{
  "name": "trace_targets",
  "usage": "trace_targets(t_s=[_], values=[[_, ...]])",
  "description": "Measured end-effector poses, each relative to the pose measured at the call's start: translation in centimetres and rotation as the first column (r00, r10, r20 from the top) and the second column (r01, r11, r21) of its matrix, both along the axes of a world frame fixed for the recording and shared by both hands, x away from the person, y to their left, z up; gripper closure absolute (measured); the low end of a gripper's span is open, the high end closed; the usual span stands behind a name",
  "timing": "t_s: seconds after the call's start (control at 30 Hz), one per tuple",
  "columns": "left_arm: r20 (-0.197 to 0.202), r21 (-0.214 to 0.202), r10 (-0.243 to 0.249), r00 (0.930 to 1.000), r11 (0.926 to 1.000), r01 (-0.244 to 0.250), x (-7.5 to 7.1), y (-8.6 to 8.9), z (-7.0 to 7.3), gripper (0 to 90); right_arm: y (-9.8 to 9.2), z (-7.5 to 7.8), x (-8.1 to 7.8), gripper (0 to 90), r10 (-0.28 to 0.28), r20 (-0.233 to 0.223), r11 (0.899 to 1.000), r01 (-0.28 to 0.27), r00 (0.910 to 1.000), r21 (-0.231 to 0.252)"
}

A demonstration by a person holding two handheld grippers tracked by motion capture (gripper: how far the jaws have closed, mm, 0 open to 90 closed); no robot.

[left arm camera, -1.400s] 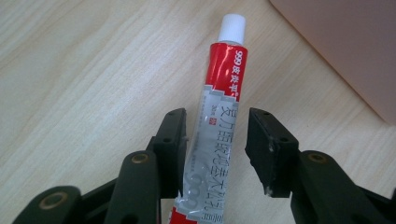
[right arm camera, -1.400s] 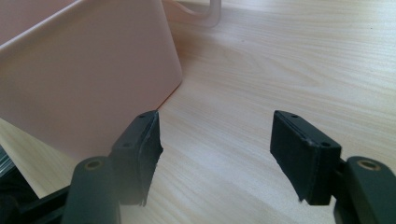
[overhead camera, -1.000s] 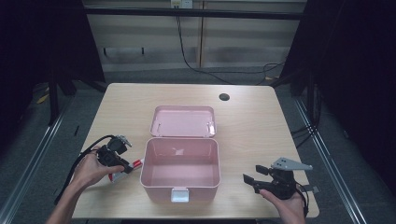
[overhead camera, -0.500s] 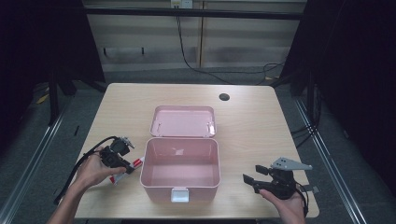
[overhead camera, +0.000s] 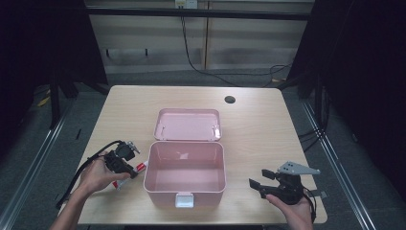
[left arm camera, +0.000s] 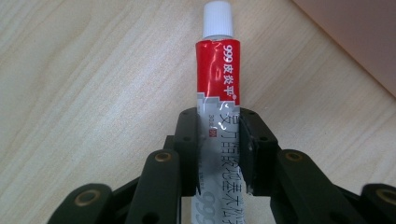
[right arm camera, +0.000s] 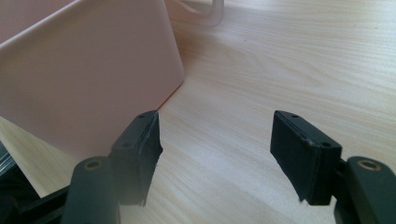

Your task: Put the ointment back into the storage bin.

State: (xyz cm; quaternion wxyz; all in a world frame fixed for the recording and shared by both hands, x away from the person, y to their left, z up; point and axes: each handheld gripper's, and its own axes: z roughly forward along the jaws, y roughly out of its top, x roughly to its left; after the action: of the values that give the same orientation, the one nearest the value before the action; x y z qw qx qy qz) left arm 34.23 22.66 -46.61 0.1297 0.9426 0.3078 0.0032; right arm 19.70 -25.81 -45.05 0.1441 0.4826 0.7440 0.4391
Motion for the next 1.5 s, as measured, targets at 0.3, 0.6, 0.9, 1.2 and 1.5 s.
trace_targets(t_s=[0.3,0.6,0.9,1.2,1.5], values=[[-0.006,-0.055,0.053,0.9986,0.9971,-0.053,-0.1,1.1,0.9,71.2,0.0,0.0,0.0,32.8,0.001,0.000,1.000,-0.001,1.0000,-0.001],[-0.058,-0.117,0.067,0.9961,0.9905,-0.073,-0.4,2.1,2.0,71.1,0.0,0.0,0.0,32.7,0.004,0.001,1.000,-0.004,1.0000,-0.002],[-0.079,-0.156,0.044,0.9959,0.9863,-0.056,-0.9,2.6,2.4,71.1,0.1,-0.1,0.0,30.5,0.003,-0.007,1.000,-0.003,1.0000,-0.006],[-0.089,-0.152,0.027,0.9956,0.9875,-0.041,-1.5,2.9,3.1,71.1,0.1,-0.2,0.1,25.6,0.008,-0.018,1.000,-0.008,0.9998,-0.004],[-0.082,-0.185,0.026,0.9963,0.9819,-0.040,-2.1,3.0,4.3,71.2,0.3,-0.3,0.2,20.4,0.026,-0.029,0.999,-0.026,0.9992,-0.018]])
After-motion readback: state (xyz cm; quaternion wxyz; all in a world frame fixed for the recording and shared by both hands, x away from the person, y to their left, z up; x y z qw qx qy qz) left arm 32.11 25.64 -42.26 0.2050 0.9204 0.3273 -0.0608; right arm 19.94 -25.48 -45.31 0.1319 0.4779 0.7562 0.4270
